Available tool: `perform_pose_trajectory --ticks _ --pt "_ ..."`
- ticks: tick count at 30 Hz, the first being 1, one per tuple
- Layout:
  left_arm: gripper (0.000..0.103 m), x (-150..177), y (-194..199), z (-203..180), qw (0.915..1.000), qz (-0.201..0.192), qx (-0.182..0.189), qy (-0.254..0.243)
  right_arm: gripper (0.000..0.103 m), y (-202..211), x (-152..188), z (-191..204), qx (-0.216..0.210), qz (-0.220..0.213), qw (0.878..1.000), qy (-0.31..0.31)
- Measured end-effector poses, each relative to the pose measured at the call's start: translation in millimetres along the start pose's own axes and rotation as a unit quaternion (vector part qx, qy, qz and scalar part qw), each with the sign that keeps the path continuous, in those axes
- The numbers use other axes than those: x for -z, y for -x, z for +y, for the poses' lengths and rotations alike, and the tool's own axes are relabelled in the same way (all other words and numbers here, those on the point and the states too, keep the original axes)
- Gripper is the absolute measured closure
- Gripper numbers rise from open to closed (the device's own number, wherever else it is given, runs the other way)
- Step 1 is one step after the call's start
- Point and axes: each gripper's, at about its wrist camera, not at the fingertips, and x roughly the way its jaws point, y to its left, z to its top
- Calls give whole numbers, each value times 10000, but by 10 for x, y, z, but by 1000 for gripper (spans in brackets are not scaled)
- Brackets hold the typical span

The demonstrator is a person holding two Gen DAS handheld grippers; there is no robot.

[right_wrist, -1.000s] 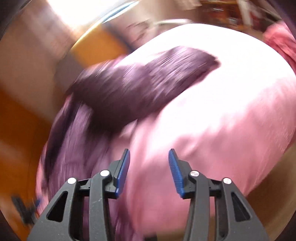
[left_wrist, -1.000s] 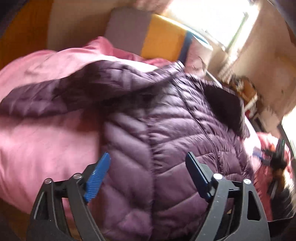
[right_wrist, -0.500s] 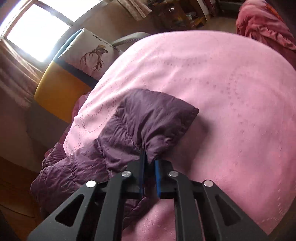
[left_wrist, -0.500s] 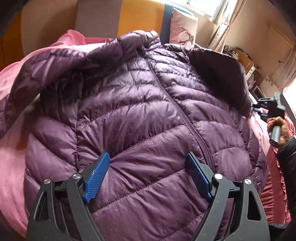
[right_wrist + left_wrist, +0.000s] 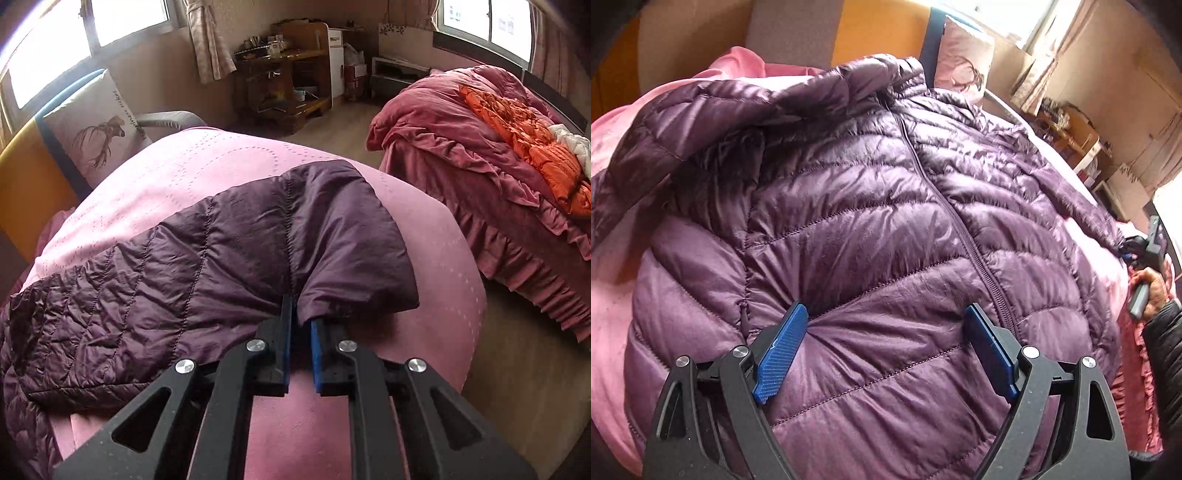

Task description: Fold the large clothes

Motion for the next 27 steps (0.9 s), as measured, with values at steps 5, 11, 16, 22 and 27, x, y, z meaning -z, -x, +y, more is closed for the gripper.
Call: perform_pose_trajectory --ticks 5,11,16,22,27 --pt "17 25 346 329 9983 -345 -222 408 36 265 -15 61 -225 -167 9996 10" --pt "16 278 969 1364 9725 -906 -1534 1500 18 823 198 445 -741 -560 9947 444" --pt "16 573 1398 2371 9170 -1045 -2951 2471 15 1147 700 1212 -1781 -254 9743 1357" --pt "16 513 1421 2688 9075 -937 -3920 1183 15 1395 1601 2160 -2828 511 9263 2437" --pt "16 316 1079 2587 8996 -618 -4280 -618 15 1477 2150 2600 -3138 953 9019 2813"
